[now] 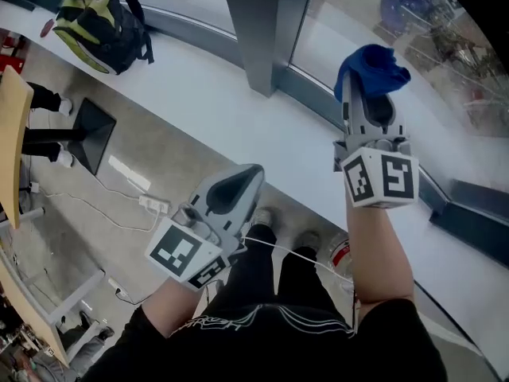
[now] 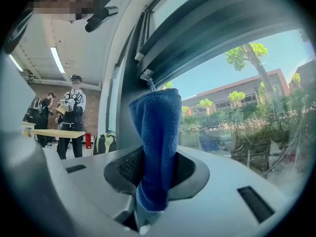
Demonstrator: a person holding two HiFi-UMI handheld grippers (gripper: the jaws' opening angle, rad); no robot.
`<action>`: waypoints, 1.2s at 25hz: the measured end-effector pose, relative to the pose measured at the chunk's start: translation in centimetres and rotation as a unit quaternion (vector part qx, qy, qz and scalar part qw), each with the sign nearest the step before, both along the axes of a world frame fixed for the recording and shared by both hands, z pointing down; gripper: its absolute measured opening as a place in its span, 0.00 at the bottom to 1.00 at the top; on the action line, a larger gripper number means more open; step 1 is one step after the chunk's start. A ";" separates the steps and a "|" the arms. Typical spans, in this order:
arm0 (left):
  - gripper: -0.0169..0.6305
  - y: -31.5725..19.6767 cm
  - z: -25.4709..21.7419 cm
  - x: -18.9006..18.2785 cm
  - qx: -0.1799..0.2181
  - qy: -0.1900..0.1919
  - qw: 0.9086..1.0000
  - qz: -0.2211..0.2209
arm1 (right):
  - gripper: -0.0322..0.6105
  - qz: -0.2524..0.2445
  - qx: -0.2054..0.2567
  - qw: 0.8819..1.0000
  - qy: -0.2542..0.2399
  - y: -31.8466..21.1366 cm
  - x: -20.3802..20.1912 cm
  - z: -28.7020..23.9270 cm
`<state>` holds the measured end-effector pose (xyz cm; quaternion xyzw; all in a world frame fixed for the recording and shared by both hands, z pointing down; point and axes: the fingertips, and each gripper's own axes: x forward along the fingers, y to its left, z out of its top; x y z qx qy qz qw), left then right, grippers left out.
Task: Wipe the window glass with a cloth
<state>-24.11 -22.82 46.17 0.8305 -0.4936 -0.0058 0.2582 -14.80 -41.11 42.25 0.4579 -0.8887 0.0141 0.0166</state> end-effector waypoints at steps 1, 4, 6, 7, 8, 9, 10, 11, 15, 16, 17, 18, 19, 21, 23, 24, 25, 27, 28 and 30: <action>0.03 0.1 0.0 -0.8 -0.001 -0.002 1.000 -0.004 | 0.20 -0.002 0.002 1.000 0.001 -0.7 -1.2 0.0; 0.03 0.3 -0.1 -2.5 -0.003 -0.005 1.000 -0.011 | 0.20 -0.006 0.003 1.000 -0.004 -2.9 -4.0 -0.1; 0.03 0.5 -0.1 -3.0 -0.005 -0.005 1.000 -0.009 | 0.19 -0.003 0.004 1.000 -0.008 -4.4 -5.3 -0.2; 0.03 0.7 -0.1 -3.0 -0.006 -0.006 1.000 -0.007 | 0.20 -0.002 0.005 1.000 -0.008 -5.0 -5.9 -0.3; 0.03 0.9 0.0 -3.0 -0.008 -0.006 1.000 -0.005 | 0.19 0.000 0.006 1.000 -0.007 -5.6 -6.4 -0.4; 0.03 1.1 0.0 -3.0 -0.010 -0.005 1.000 -0.003 | 0.20 0.002 0.007 1.000 -0.006 -6.0 -6.9 -0.5; 0.03 1.3 0.0 -3.0 -0.012 -0.003 1.000 -0.003 | 0.19 0.004 0.009 1.000 -0.004 -6.3 -7.3 -0.6; 0.03 1.4 0.0 -3.1 -0.014 -0.002 1.000 -0.003 | 0.20 0.006 0.011 1.000 -0.001 -6.6 -7.8 -0.7; 0.03 1.3 0.3 -3.5 -0.018 0.000 1.000 -0.004 | 0.20 0.018 0.014 1.000 0.007 -7.7 -8.6 -0.5; 0.03 1.2 0.4 -3.6 -0.019 0.001 1.000 -0.005 | 0.20 0.021 0.015 1.000 0.008 -8.0 -8.7 -0.4; 0.03 1.0 0.4 -3.7 -0.019 0.001 1.000 -0.005 | 0.19 0.024 0.015 1.000 0.008 -8.2 -8.6 -0.4; 0.03 0.9 0.4 -3.7 -0.019 0.002 1.000 -0.005 | 0.20 0.026 0.016 0.999 0.009 -8.3 -8.6 -0.4; 0.03 0.8 0.4 -3.7 -0.019 0.001 1.000 -0.005 | 0.20 0.028 0.016 0.999 0.010 -8.3 -8.5 -0.3; 0.03 0.7 0.4 -3.6 -0.018 0.000 1.000 -0.004 | 0.19 0.030 0.016 0.999 0.012 -8.4 -8.3 -0.1; 0.03 0.5 0.5 -3.4 -0.020 0.000 1.000 -0.003 | 0.20 0.034 0.014 0.999 0.012 -8.5 -7.9 0.2; 0.03 0.4 0.6 -3.2 -0.021 0.000 1.000 -0.002 | 0.20 0.036 0.012 0.999 0.011 -8.5 -7.7 0.3; 0.03 0.3 0.7 -3.0 -0.022 0.000 1.000 -0.001 | 0.19 0.039 0.011 0.999 0.009 -8.5 -7.4 0.4; 0.03 0.0 0.7 -2.5 -0.022 -0.002 1.000 0.004 | 0.20 0.047 0.010 0.999 0.004 -8.4 -6.5 0.4; 0.03 -0.1 0.6 -2.2 -0.022 -0.002 1.000 0.007 | 0.20 0.051 0.011 0.999 0.002 -8.3 -6.0 0.4; 0.03 -0.1 0.6 -1.6 -0.022 -0.002 1.000 0.014 | 0.19 0.059 0.014 0.998 -0.001 -7.9 -5.1 0.2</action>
